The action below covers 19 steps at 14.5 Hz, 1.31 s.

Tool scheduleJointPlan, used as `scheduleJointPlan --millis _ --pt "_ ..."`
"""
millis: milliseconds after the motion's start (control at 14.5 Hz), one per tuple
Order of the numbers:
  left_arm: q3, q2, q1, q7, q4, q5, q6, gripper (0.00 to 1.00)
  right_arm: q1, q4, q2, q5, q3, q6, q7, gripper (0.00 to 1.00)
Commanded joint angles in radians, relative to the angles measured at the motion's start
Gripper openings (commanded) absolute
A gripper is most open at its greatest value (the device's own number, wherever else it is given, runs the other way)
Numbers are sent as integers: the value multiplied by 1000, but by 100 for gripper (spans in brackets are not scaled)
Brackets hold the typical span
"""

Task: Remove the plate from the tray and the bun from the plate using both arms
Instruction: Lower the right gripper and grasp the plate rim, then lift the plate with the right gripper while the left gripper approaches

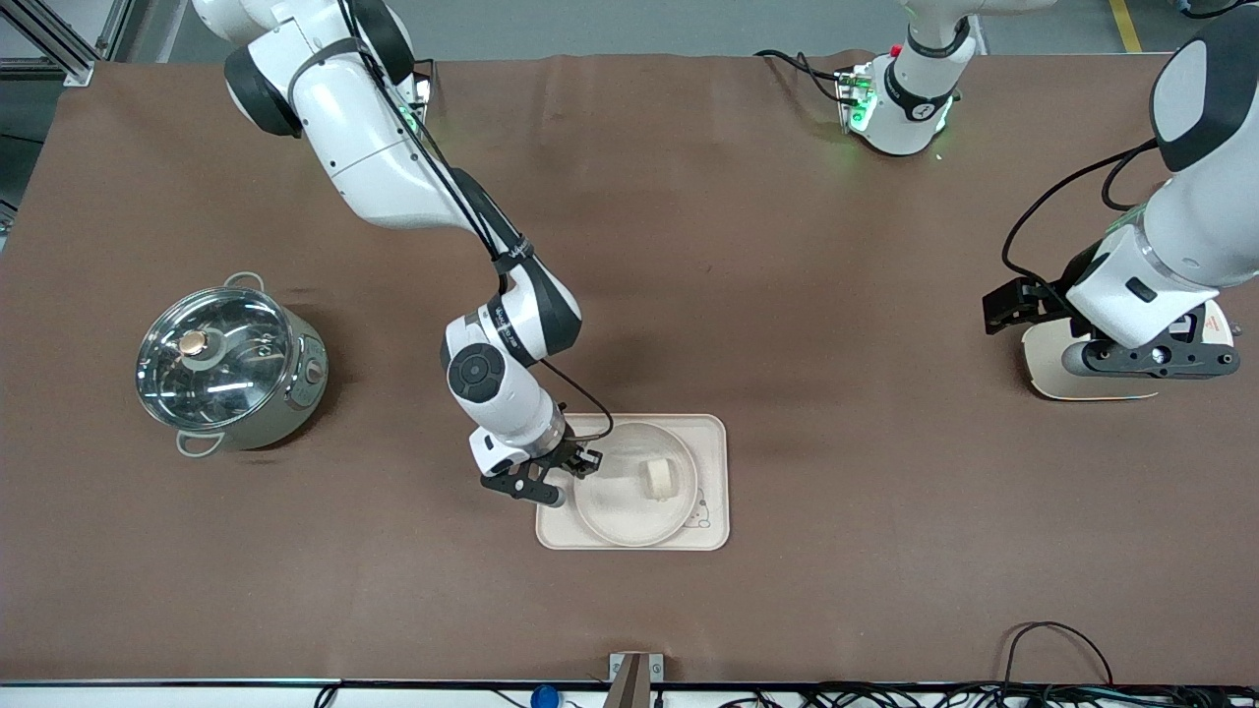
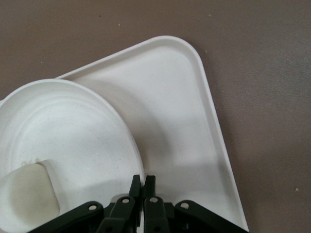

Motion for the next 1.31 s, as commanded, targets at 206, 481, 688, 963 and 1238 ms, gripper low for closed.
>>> scheduleJointPlan --millis 206,481,688,963,1238 --pt "-3 2 -10 -10 14 5 1 100 -9 0 -30 15 11 -3 -26 0" --pt "-3 2 -44 -35 14 12 0 100 -19 -136 -151 15 65 6 -31 0" --pt "-19 1 -52 -102 11 15 0 100 -48 -383 -284 15 112 161 -52 0" --pt "-42 4 -64 -145 8 19 1 100 -139 -711 -428 15 263 369 -67 0" --pt "-43 13 -89 -151 2 5 7 100 -139 -958 -516 15 320 546 -69 0"
